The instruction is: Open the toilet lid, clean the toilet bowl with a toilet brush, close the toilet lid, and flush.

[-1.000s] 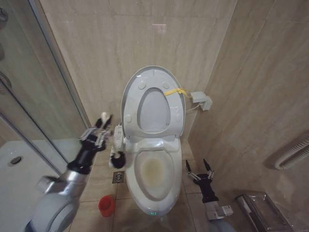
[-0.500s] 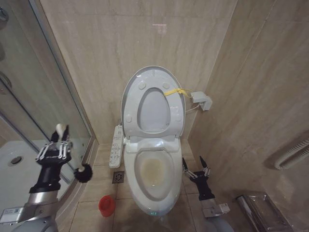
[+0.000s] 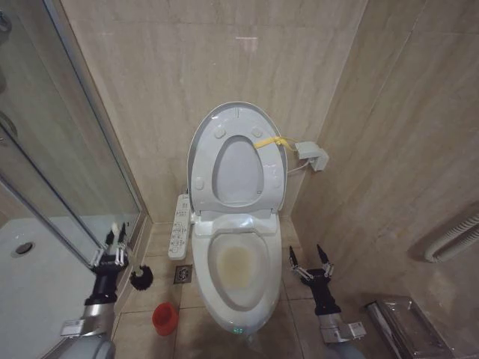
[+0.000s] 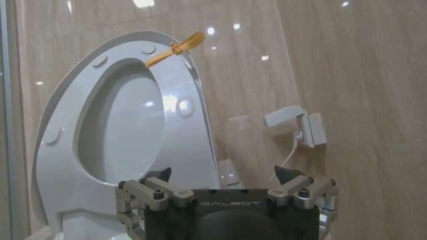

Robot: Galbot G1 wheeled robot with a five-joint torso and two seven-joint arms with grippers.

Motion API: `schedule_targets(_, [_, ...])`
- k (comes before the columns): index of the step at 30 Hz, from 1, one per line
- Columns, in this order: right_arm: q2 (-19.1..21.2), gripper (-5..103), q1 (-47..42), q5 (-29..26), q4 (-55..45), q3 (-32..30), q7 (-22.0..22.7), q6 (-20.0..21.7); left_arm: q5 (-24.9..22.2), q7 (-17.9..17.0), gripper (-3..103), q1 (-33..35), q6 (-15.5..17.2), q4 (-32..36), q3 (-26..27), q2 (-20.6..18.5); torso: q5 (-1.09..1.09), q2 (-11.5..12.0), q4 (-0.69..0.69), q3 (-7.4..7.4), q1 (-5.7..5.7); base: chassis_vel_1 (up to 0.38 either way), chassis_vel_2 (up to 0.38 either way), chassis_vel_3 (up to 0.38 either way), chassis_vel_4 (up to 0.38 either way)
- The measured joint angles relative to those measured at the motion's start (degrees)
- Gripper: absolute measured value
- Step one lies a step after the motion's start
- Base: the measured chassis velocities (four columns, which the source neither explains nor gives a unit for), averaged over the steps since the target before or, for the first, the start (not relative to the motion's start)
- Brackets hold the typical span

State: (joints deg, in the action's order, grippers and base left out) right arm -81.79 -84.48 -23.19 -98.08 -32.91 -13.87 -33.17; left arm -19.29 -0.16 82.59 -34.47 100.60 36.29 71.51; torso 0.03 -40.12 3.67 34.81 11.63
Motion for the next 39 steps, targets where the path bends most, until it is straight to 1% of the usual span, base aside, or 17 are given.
schedule_targets(2, [-0.05, 100, 0.10, 0.00, 0.17, 0.01, -0.06, -0.01, -0.32, 1.28, 22, -0.47, -1.22, -4.83, -1.06, 0.57, -0.02, 0.00, -0.01, 0.00, 0.00, 0.000, 0.000, 0.000, 0.000])
schedule_targets(3, [-0.05, 100, 0.10, 0.00, 0.17, 0.01, -0.06, -0.01, -0.32, 1.28, 22, -0.47, -1.22, -4.83, -1.06, 0.57, -0.02, 0.00, -0.01, 0.00, 0.00, 0.000, 0.000, 0.000, 0.000])
schedule_targets(5, [-0.12, 100, 0.30, 0.00, 0.46, 0.05, -0.08, 0.00, -0.45, 2.80, 22, -1.27, -3.72, -9.01, -1.94, 0.99, 0.01, 0.00, -0.01, 0.00, 0.00, 0.000, 0.000, 0.000, 0.000])
schedule_targets(7, [-0.28, 100, 0.42, 0.01, 0.68, 0.14, -0.26, -0.01, -1.22, 4.52, 22, -2.24, -6.18, -13.49, -3.11, 1.43, -0.02, 0.00, 0.00, 0.00, 0.00, 0.000, 0.000, 0.000, 0.000])
schedule_targets(8, [-0.38, 100, 0.42, 0.04, 0.79, 0.26, -0.44, -0.04, -1.46, 4.92, 22, -2.66, -6.79, -15.03, -3.53, 1.64, -0.01, 0.00, 0.00, 0.00, 0.00, 0.000, 0.000, 0.000, 0.000])
schedule_targets(9, [-0.38, 100, 0.42, 0.04, 0.79, 0.26, -0.44, -0.04, -1.46, 4.92, 22, -2.66, -6.79, -15.03, -3.53, 1.64, -0.01, 0.00, 0.00, 0.00, 0.00, 0.000, 0.000, 0.000, 0.000])
schedule_targets(11, [-0.53, 100, 0.35, 0.08, 1.07, 0.40, -0.69, -0.22, -1.60, 5.42, 22, -3.87, -7.50, -18.02, -4.12, 2.47, -0.01, 0.00, 0.00, 0.00, 0.00, 0.000, 0.000, 0.000, 0.000])
schedule_targets(18, [-0.38, 100, 0.07, 0.09, 1.26, 0.45, -0.83, -0.55, -1.47, 5.99, 22, -6.77, -7.65, -22.89, -5.17, 3.38, 0.00, 0.00, 0.00, 0.00, 0.00, 0.000, 0.000, 0.000, 0.000])
schedule_targets(21, [-0.20, 100, -0.01, 0.05, 1.26, 0.48, -0.82, -0.57, -0.91, 5.92, 22, -8.90, -7.36, -26.66, -5.58, 3.73, 0.01, 0.00, 0.00, 0.00, 0.00, 0.000, 0.000, 0.000, 0.000])
schedule_targets(22, [-0.20, 100, -0.01, 0.05, 1.26, 0.48, -0.82, -0.57, -0.91, 5.92, 22, -8.90, -7.36, -26.66, -5.58, 3.73, 0.01, 0.00, 0.00, 0.00, 0.00, 0.000, 0.000, 0.000, 0.000])
schedule_targets(29, [-0.01, 100, 0.03, -0.12, 1.36, 0.51, -0.59, -0.58, 0.30, 6.08, 22, -13.85, -6.96, -34.07, -6.70, 3.98, -0.01, 0.00, 0.00, 0.00, 0.00, 0.000, 0.000, 0.000, 0.000])
schedule_targets(39, [-0.35, 100, 0.54, -0.10, 2.37, 0.73, -0.41, -0.57, 0.96, 6.62, 22, -17.54, -6.82, -39.45, -7.36, 4.34, -0.01, 0.00, 0.01, 0.00, 0.00, 0.000, 0.000, 0.000, 0.000])
